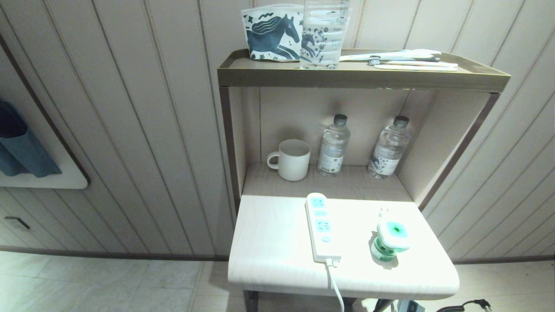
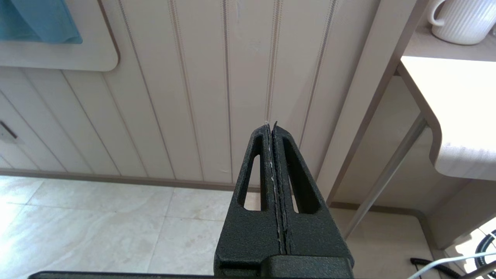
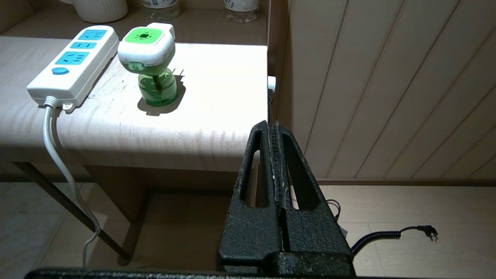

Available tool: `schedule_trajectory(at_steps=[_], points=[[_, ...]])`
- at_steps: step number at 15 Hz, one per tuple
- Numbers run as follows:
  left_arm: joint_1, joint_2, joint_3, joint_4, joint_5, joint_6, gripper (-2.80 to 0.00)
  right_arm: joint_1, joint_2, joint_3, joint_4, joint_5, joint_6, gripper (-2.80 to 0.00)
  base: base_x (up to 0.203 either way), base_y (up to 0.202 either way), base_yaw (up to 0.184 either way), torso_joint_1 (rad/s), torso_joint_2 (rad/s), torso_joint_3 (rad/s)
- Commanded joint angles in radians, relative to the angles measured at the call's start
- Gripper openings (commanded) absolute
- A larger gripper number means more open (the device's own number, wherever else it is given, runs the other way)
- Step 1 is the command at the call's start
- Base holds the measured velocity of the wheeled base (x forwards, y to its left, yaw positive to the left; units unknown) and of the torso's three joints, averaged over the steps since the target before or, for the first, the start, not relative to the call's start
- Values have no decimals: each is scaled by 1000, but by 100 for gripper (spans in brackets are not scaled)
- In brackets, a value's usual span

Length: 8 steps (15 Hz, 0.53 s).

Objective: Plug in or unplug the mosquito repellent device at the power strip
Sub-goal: Pick up the mosquito repellent liquid

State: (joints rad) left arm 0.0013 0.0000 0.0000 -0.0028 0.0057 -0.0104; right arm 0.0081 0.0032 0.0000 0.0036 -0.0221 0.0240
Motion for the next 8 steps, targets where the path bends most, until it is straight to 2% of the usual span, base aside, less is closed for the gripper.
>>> schedule_trajectory(at_steps=[1,5,8], points=[[0,2,0,1,0,0,-280,1,0,0,-7,-3,-3,-280,0,0,0,0,0,0],[0,2,0,3,0,0,-280,0,4,-40,42,-11,-13,-280,0,0,0,0,0,0],[0,2,-1,4,-1,3,-280,0,108,-348,175,-12,-17,-280,0,0,0,0,0,0]])
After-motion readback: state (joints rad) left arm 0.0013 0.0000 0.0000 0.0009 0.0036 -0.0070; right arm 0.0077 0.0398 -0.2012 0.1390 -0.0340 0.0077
